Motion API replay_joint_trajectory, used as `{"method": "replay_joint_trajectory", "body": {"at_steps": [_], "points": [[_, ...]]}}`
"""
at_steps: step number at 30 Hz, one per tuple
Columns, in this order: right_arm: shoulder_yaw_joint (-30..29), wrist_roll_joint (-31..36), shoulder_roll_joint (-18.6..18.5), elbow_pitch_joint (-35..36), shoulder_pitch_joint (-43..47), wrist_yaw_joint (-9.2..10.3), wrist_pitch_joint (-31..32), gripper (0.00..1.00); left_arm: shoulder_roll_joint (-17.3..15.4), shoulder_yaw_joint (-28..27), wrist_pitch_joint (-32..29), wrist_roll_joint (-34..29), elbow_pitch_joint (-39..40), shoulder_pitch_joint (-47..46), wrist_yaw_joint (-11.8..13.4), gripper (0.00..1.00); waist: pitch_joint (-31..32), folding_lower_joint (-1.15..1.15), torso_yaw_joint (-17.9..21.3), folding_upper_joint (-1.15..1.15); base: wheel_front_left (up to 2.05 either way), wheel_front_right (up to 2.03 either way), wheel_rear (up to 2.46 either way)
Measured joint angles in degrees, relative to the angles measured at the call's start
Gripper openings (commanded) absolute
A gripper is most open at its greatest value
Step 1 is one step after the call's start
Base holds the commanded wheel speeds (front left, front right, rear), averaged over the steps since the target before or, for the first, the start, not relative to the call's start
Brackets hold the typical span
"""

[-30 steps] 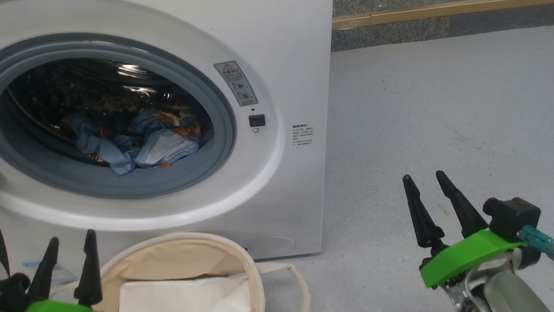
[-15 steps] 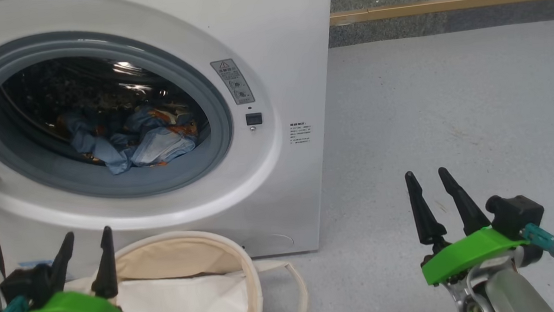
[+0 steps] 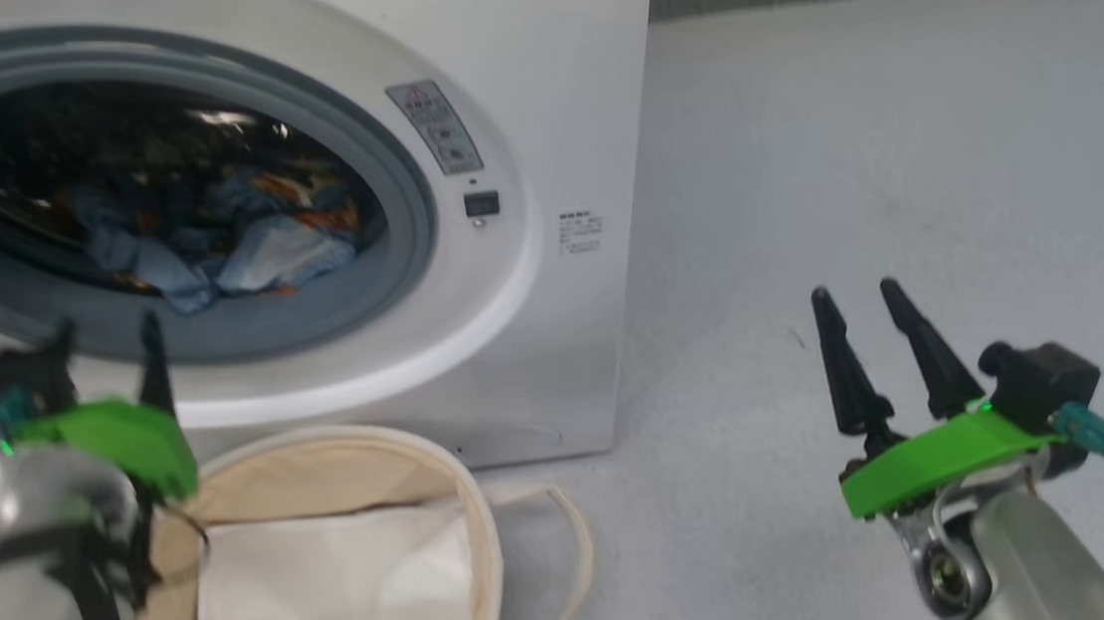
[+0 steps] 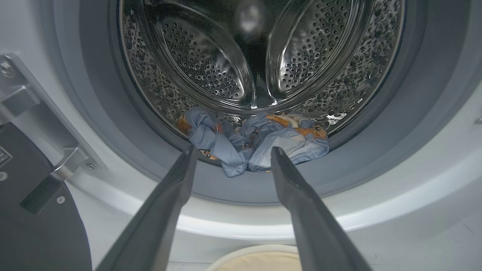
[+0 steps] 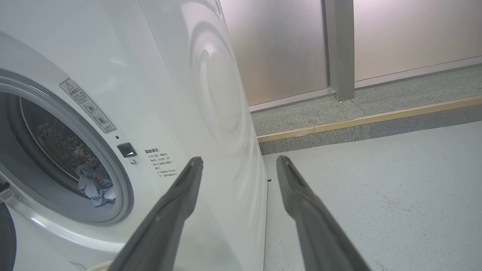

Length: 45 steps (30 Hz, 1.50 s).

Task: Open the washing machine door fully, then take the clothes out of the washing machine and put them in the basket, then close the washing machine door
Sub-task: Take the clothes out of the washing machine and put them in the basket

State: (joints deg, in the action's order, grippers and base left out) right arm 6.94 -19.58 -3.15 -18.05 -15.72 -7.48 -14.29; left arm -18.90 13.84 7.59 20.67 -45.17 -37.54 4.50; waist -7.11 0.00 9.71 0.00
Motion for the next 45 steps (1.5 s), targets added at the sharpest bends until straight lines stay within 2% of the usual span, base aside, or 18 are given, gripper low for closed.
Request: {"method": "replay_joint_trajectory", "body": {"at_steps": [6,14,18,23,32,39,45], "points": [[-0.57,0.52,-0.01,1.98,-2.27,0.01,0.0,1.0,0.04,0.58,-3.87,-1.91,-9.29,-11.52,3.15,1.0,-4.85,0.0,0.78,0.0,0.0,0.0,0.0],[-2.26,0.77,-0.01,4.43,-5.42,0.0,-0.01,1.0,0.12,1.7,-7.31,-3.24,-17.24,-25.19,4.57,1.0,-12.39,0.0,1.89,0.0,0.0,0.0,0.0],[-2.81,0.77,0.0,5.1,-6.14,0.01,-0.01,1.0,1.14,2.59,-8.2,-4.5,-19.7,-31.09,5.77,1.0,-15.98,0.0,1.99,0.0,0.0,0.0,0.0],[-3.07,0.76,0.0,6.19,-7.56,0.01,-0.01,1.0,2.32,4.53,-8.88,-6.28,-22.05,-34.92,6.78,1.0,-19.2,0.0,1.84,0.0,0.0,0.0,0.0],[-3.3,0.75,0.0,7.88,-9.53,0.0,-0.01,1.0,2.68,7.5,-12.7,-8.99,-27.3,-41.12,11.36,1.0,-24.83,0.0,1.22,0.0,0.0,0.0,0.0],[-3.48,0.3,0.0,8.51,-10.65,0.0,-0.01,1.0,2.68,8.05,-15.64,-8.99,-28.73,-43.52,12.12,1.0,-27.94,0.01,0.8,0.0,0.0,0.0,0.0],[-3.36,-0.4,0.0,8.62,-11.35,0.0,-0.02,1.0,2.65,8.29,-15.5,-8.94,-28.8,-44.54,11.17,1.0,-29.49,0.01,1.19,0.0,0.0,0.0,0.0]]}}
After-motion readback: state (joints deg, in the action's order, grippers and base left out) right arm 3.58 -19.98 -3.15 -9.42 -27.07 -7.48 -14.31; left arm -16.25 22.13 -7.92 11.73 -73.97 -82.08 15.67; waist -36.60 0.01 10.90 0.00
